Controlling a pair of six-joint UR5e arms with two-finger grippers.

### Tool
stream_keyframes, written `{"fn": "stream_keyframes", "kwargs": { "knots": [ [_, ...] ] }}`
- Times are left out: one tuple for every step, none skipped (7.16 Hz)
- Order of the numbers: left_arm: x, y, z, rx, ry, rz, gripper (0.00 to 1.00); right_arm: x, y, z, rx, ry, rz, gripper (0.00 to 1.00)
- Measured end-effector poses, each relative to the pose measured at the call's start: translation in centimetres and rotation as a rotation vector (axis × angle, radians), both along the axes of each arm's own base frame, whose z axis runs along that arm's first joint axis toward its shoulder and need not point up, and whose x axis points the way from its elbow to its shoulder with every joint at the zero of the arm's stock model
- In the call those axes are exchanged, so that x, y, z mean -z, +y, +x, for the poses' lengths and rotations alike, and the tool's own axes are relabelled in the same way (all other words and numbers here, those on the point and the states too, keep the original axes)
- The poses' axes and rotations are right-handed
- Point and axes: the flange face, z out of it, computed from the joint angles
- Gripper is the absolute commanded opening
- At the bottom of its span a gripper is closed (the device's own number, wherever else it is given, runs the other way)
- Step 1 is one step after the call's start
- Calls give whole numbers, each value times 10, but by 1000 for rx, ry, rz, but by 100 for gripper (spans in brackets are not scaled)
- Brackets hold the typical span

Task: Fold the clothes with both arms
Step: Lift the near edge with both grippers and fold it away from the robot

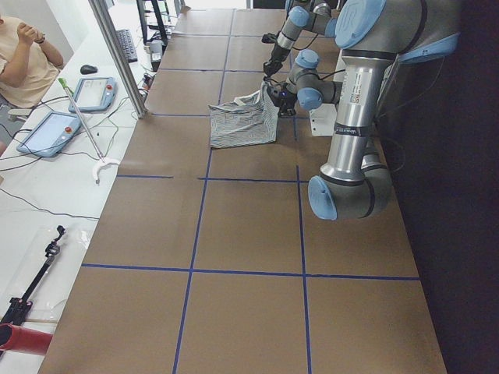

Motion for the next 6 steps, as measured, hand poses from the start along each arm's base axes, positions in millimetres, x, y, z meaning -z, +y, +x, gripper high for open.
{"fn": "stream_keyframes", "kwargs": {
  "knots": [
    [-9, -32, 6, 19, -46, 23, 0, 5, -47, -25, -7, 3, -16, 0],
    [-22, -58, 15, 31, -79, 39, 0, 3, -84, -47, -9, 12, -25, 0],
    [-42, -85, 26, 45, -99, 53, 24, -5, -120, -65, -5, 27, -36, 73],
    [-64, -122, 35, 59, -124, 84, 36, -19, -161, -77, 0, 24, -44, 100],
    [-82, -170, 40, 70, -161, 128, 42, -31, -199, -84, 6, 18, -32, 100],
    [-91, -208, 37, 86, -174, 167, 43, -31, -227, -81, 10, 12, -20, 100]
  ]
}}
